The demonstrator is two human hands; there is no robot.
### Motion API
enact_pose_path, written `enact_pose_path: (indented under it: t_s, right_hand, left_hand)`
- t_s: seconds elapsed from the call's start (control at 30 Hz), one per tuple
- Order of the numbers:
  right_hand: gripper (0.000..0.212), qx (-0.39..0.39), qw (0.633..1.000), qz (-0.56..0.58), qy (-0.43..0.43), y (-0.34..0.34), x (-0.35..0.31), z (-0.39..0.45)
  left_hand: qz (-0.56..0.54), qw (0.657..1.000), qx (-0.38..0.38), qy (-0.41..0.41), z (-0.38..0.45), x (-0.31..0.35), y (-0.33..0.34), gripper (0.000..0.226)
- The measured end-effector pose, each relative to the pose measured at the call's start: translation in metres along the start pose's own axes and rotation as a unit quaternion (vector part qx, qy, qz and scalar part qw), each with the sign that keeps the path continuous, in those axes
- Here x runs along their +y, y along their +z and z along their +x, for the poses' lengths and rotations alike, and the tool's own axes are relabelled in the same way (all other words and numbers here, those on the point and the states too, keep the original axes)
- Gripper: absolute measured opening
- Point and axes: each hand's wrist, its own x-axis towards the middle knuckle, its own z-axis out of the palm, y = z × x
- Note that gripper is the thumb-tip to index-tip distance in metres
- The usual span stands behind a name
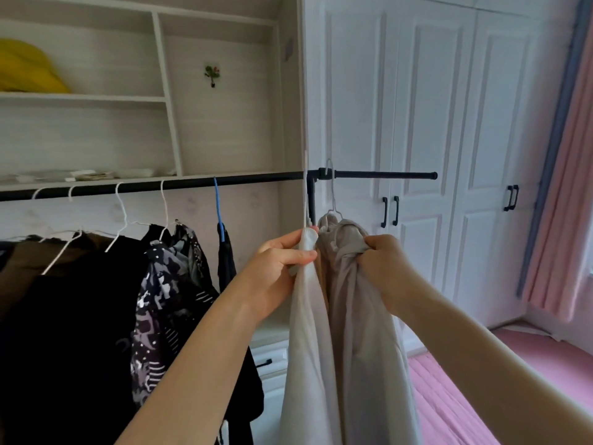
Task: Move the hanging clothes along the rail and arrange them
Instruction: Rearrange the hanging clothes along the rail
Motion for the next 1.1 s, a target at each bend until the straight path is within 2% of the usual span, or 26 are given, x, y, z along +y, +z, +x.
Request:
enact_pose_path:
  t_s: [0.43, 0.87, 1.1]
  right_hand:
    - [0.029, -0.04, 0.999, 0.014, -0.002, 0.046, -0.011, 0.023]
    - [0.026, -0.048, 0.998, -0.01, -0.043, 0.085, -0.001, 0.128]
    - [0.029, -0.035, 0.999, -0.012, -0.02, 0.098, 0.021, 0.165]
  left_hand:
    - [-0.015, 0.996, 0.081, -0.013, 0.019, -0.003, -0.057, 0.044]
    - [0.033, 0.987, 0.158, 0.003, 0.103, -0.018, -0.119, 0.049]
    - [0.038, 0.98, 0.194, -0.002, 0.131, -0.03, -0.137, 0.049]
